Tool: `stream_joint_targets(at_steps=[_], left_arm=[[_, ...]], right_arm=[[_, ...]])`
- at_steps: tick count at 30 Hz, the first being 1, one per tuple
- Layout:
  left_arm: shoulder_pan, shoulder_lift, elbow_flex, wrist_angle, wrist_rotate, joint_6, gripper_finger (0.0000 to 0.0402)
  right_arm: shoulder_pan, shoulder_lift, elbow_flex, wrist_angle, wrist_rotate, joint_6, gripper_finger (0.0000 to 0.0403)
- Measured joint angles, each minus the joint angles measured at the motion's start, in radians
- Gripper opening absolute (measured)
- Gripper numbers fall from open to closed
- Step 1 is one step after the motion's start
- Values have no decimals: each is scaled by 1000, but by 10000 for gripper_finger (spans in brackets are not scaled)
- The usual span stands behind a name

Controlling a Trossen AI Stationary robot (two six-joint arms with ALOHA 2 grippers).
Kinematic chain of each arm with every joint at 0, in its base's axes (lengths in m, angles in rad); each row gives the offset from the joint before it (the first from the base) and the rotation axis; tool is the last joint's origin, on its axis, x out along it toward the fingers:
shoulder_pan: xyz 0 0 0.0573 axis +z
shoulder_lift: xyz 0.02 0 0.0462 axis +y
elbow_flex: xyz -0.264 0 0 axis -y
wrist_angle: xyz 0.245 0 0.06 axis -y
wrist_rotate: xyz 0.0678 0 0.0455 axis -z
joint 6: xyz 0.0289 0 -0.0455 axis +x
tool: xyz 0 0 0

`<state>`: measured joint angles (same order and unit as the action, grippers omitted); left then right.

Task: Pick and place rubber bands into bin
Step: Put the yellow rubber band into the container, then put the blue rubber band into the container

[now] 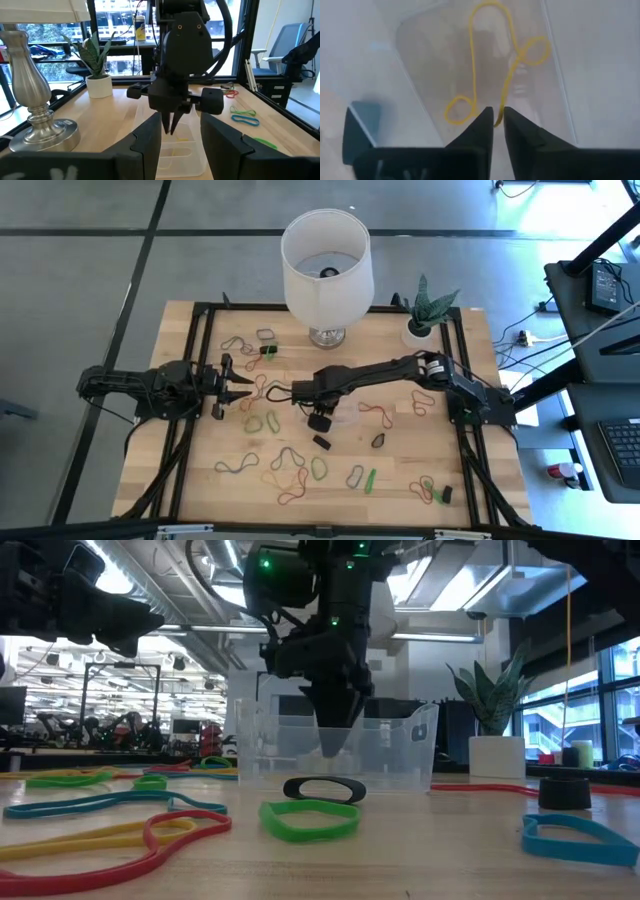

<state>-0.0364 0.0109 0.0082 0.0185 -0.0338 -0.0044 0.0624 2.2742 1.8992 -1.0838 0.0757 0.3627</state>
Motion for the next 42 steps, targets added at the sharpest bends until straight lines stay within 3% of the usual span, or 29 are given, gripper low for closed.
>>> stream_joint_targets(at_steps=[7, 13, 26, 35, 42], left_arm=[[0, 0, 0, 0, 0, 0, 131], [0, 0, 0, 0, 0, 0, 131], [0, 0, 0, 0, 0, 0, 131], [0, 0, 0, 2, 1, -33, 131], [0, 0, 0, 9, 0, -171, 131]], right_arm=[[0, -1, 48, -49, -2, 117, 105], [0, -2, 105, -54, -1, 349, 139], [89, -2, 144, -105, 19, 654, 147], [147, -29, 142, -270, 26, 755, 88], [203, -148, 143, -393, 204, 831, 12]])
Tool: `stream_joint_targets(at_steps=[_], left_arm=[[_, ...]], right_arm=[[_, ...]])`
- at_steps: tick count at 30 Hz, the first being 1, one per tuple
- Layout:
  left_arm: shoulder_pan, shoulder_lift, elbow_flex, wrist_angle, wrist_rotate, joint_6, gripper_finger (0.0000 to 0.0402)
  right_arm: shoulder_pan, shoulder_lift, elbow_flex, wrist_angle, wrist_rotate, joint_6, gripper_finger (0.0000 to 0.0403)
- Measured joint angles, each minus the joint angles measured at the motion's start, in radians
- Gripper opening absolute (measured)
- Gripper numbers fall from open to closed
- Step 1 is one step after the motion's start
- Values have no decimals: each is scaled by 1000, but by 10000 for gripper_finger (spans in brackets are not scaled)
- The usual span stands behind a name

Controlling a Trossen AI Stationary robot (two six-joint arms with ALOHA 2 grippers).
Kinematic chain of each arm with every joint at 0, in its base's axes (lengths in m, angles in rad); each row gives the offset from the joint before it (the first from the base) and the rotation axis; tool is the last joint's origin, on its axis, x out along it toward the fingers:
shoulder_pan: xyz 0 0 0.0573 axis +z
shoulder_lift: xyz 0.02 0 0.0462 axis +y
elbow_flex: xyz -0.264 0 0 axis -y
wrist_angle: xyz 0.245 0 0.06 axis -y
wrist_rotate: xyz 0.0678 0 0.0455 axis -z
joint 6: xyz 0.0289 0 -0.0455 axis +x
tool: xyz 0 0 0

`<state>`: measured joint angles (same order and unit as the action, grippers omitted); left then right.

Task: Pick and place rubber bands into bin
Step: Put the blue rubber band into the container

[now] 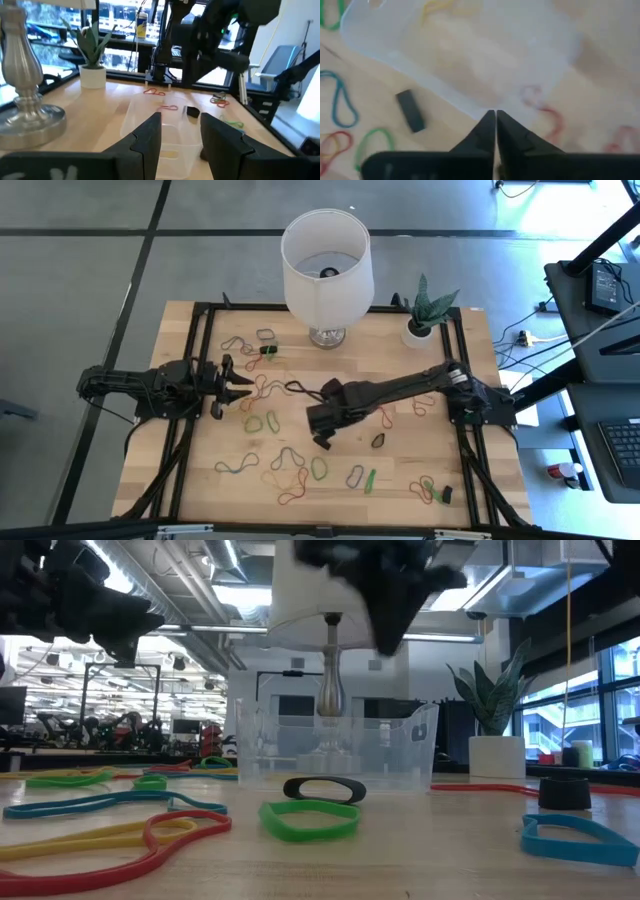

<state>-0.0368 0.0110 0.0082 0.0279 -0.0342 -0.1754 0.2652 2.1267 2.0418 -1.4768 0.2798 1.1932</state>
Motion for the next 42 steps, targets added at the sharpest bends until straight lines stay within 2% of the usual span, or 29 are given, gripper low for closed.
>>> stream_joint_targets(at_steps=[3, 8, 11, 15, 21, 25, 28, 31, 37, 42], left_arm=[[0, 0, 0, 0, -27, -12, 131], [0, 0, 0, 6, -40, -7, 131], [0, 0, 0, 6, -83, 6, 131], [-2, 6, 6, -1, -84, 13, 125], [-2, 54, 53, -2, -105, 4, 94], [-13, 144, 128, -2, -121, -11, 68], [-40, 252, 207, -37, -183, -41, 47], [-66, 386, 310, -148, -265, -89, 27], [-54, 607, 514, -399, -487, -372, 2], [18, 705, 621, -567, -531, -522, 2]], right_arm=[[45, -57, 0, -99, 94, 71, 7], [113, -195, -111, -82, 176, 175, 3], [165, -286, -241, -80, 199, 305, 4], [239, -417, -452, -6, 197, 444, 2], [329, -618, -789, 255, 190, 529, 1], [364, -748, -991, 419, 177, 527, 1], [382, -848, -1122, 490, 150, 521, 1], [394, -953, -1237, 544, 136, 503, 1], [394, -1177, -1413, 642, 137, 413, 0], [378, -1324, -1530, 734, 138, 370, 0]])
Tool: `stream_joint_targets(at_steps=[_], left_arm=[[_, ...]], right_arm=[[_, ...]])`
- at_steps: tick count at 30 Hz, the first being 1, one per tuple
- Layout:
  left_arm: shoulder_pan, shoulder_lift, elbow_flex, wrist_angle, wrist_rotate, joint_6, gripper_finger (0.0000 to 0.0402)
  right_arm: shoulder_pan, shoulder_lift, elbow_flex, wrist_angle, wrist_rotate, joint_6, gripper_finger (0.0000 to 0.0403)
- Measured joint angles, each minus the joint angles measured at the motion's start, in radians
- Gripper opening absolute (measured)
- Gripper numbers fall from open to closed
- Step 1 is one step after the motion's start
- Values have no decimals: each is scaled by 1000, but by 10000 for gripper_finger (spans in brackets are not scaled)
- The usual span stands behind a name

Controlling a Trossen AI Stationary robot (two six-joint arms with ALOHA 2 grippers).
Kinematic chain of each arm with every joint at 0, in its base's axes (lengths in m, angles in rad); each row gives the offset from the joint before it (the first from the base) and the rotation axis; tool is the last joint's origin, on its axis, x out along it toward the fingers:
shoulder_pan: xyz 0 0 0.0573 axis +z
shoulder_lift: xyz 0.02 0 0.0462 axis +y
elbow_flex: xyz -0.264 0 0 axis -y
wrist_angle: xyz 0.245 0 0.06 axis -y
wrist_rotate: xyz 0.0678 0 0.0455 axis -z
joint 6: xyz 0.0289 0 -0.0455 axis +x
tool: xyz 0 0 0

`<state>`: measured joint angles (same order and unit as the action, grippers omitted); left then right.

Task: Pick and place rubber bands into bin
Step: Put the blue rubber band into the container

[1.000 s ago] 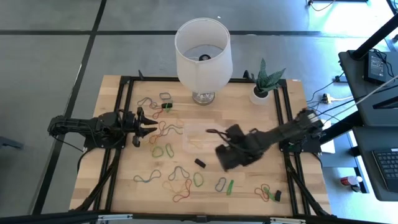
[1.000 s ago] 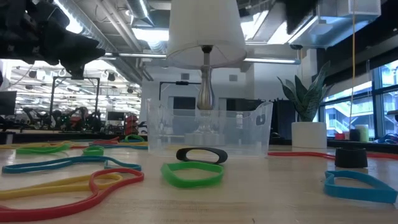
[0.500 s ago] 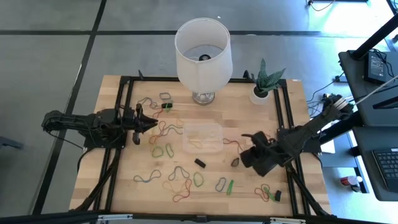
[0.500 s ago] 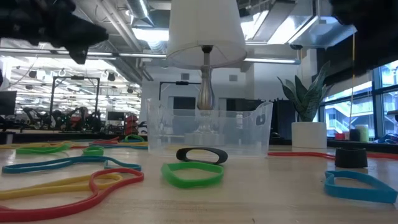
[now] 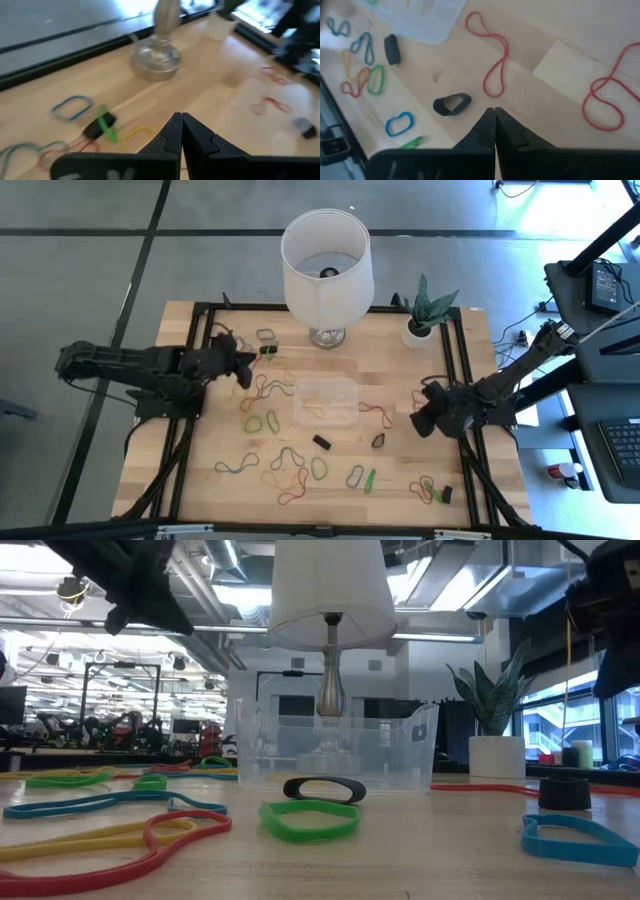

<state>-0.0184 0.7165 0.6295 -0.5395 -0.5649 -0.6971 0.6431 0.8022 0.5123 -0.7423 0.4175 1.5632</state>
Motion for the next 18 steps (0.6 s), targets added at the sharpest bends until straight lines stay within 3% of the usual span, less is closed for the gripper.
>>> stream_joint_targets(at_steps=[8, 18], left_arm=[[204, 69, 47, -48, 56, -50, 3], [683, 266, 94, -46, 513, 212, 4]], right_arm=[[0, -75, -98, 154, 8, 2, 0], [-36, -61, -109, 256, 80, 22, 0]])
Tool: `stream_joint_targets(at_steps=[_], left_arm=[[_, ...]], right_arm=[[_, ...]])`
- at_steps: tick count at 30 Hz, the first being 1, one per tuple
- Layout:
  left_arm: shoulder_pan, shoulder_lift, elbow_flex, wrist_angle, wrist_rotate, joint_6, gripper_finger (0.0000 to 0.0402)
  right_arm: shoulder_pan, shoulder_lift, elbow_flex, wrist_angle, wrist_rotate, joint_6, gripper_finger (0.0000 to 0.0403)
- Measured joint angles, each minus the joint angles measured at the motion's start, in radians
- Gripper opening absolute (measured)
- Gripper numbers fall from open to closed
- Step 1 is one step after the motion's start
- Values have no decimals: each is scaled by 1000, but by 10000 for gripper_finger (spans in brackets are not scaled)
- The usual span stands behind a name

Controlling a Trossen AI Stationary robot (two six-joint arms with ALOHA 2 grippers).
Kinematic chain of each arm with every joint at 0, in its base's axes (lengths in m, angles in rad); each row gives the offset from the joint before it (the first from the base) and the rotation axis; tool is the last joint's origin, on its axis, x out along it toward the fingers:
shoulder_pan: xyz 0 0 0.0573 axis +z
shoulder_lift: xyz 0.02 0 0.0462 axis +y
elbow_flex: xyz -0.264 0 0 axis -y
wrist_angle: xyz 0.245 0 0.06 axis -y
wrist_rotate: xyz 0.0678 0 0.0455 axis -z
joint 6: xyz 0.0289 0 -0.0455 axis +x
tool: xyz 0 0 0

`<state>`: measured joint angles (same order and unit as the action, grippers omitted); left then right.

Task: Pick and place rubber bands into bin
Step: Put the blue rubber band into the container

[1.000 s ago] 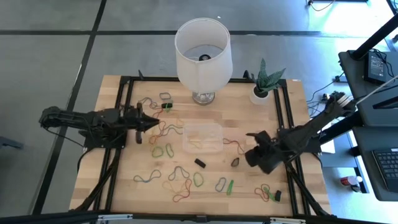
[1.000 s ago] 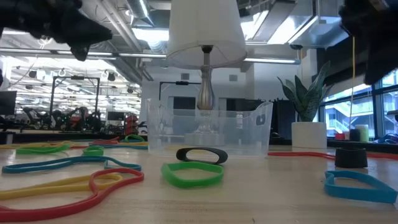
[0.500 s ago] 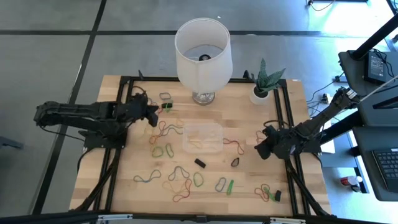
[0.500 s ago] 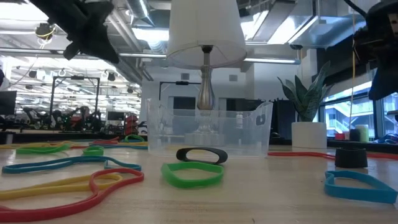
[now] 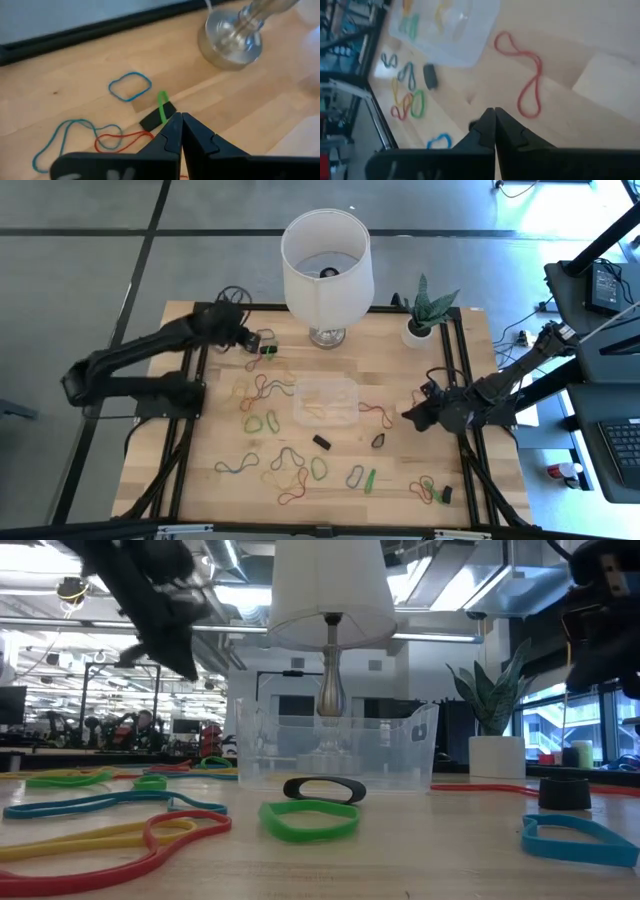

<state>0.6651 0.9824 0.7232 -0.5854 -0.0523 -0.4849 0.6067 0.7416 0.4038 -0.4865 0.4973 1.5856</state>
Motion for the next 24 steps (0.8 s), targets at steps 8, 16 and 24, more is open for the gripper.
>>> stream_joint_targets(at_steps=[8, 16, 24], left_arm=[[196, 306, 100, -88, 133, 229, 40], [216, 510, 223, -113, -43, 389, 107], [274, 674, 323, -283, -127, 357, 123]], right_arm=[[-89, 4, 0, 16, 37, 0, 0], [-162, 5, 0, 31, 36, 0, 0], [-206, 5, 0, 50, 36, 0, 0]])
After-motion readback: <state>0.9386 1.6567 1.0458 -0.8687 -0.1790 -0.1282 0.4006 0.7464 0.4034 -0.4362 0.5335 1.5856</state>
